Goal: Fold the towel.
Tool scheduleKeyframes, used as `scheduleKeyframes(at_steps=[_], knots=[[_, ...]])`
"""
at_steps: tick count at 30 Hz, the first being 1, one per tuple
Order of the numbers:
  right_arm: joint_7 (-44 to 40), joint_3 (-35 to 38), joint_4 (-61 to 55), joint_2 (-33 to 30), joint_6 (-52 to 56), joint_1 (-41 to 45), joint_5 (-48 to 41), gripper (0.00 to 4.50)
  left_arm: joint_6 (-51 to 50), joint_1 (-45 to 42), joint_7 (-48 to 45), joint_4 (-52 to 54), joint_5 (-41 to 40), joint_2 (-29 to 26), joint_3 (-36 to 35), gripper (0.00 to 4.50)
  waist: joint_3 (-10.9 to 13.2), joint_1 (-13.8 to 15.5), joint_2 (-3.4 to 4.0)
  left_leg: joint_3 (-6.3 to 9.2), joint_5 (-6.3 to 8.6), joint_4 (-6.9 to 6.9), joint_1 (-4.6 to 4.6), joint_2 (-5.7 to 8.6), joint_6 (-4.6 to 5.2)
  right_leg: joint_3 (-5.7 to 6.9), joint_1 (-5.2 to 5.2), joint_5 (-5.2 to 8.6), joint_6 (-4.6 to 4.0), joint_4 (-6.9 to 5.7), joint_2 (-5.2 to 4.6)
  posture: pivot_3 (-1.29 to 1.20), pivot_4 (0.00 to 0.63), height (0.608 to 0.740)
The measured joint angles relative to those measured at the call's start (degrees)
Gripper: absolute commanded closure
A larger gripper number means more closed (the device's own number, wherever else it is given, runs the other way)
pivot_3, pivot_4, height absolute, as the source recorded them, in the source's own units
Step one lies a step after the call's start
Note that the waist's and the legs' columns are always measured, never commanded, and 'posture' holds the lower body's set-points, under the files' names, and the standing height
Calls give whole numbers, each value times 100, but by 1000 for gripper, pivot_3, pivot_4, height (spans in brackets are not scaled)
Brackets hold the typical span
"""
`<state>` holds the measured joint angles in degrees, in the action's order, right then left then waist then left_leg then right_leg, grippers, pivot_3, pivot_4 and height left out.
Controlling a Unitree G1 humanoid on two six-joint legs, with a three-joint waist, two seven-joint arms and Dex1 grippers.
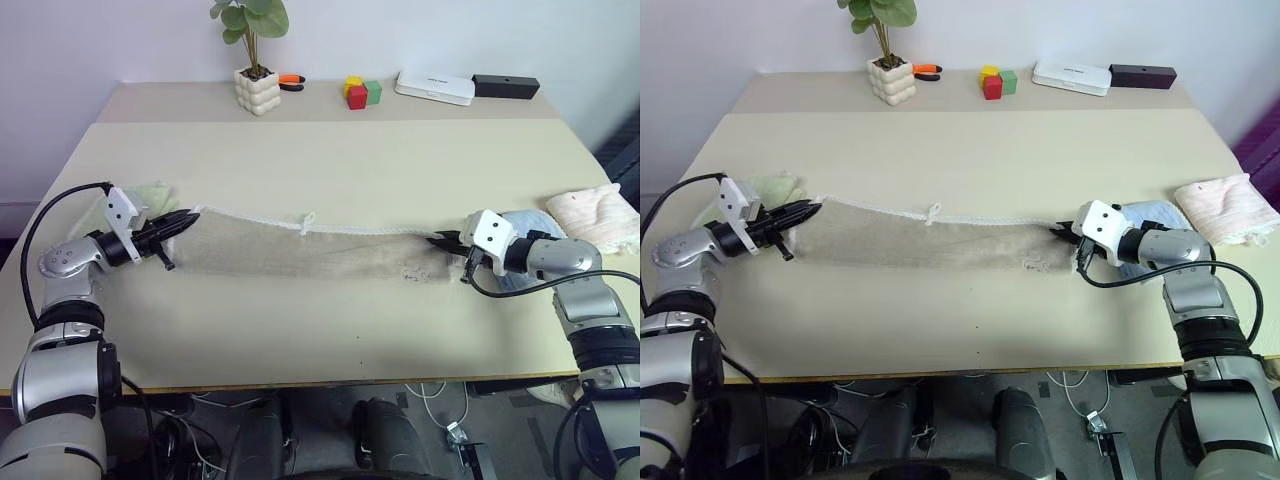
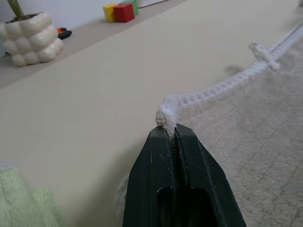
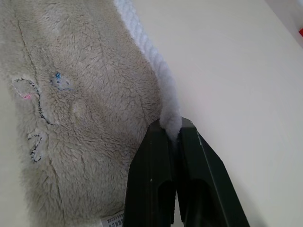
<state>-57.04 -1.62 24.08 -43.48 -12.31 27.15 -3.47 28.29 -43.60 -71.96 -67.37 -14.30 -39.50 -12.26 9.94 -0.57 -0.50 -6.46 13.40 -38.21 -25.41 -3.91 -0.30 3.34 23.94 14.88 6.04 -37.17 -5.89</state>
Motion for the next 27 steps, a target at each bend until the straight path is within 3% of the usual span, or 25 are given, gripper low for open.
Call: scheduleKeyframes(at_steps=[19, 20, 21, 23, 27], knots=[[324, -59, 333, 197, -182, 240, 224, 4433, -262, 1, 392, 1, 1, 33, -58, 4500, 0, -3, 0, 0, -2, 0, 0, 0, -3, 0, 0, 0, 0, 0, 0, 0, 150, 735], [279, -80, 338, 200, -154, 241, 218, 4500, -395, 1, 366, 0, 2, 40, -57, 4029, 0, -4, 0, -1, -2, 0, 0, 0, -3, 0, 0, 0, 0, 0, 0, 0, 150, 735], [228, -98, 339, 203, -102, 242, 212, 4209, -459, 4, 358, 0, 4, 49, -54, 3873, 0, -5, 0, 0, -2, 0, 0, 0, -3, 0, 0, 0, 0, -1, 0, 0, 150, 735], [100, -126, 345, 222, 52, 244, 187, 3578, -585, 4, 362, 4, 3, 74, -51, 3044, 0, -5, 0, 0, -1, 0, 0, 0, -3, 0, 0, 0, 0, 0, 0, 0, 150, 735], [121, -138, 345, 240, 159, 262, 195, 1560, -652, 7, 364, 116, -10, 88, -59, 980, 0, -4, 0, 0, -2, 0, 0, 0, -4, 0, 0, 0, 0, -1, 0, 0, 150, 735]])
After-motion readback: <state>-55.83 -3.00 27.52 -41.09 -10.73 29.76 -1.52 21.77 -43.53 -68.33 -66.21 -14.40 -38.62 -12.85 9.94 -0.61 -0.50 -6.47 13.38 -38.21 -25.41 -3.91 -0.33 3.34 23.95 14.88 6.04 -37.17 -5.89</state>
